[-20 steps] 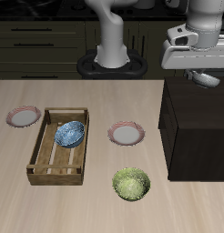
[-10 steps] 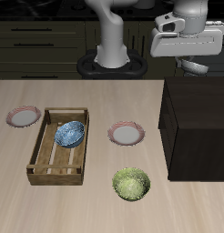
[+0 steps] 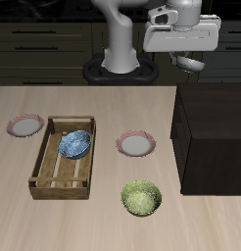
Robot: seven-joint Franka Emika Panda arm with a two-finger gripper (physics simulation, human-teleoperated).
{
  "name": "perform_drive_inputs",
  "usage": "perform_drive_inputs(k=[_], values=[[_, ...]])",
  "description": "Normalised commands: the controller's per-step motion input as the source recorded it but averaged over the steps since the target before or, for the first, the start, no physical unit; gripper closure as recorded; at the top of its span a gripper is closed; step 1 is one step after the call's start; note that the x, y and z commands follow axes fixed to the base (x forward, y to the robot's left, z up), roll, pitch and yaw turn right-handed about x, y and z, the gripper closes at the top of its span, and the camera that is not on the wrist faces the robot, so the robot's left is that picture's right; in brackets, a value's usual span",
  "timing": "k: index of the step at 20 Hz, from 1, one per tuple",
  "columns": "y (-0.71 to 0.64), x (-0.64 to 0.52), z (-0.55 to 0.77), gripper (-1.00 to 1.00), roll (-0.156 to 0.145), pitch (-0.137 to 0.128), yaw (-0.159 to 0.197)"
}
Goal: Place the white bowl on the off-center plate and place the green bowl on top of the wooden shelf
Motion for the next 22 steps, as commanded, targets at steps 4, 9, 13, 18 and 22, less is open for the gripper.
perform_drive_inputs(k=[4, 9, 13, 18, 22], values=[[-0.41, -0.13, 0.01, 1.0, -0.017, -0.022, 0.011], [-0.45, -0.04, -0.06, 1.0, -0.043, -0.006, 0.008], [-0.48, -0.03, -0.05, 1.0, -0.039, -0.002, 0.004], [-0.71, -0.01, 0.02, 1.0, -0.058, -0.001, -0.03], [-0.57, -0.06, -0.01, 1.0, -0.027, -0.009, -0.001]])
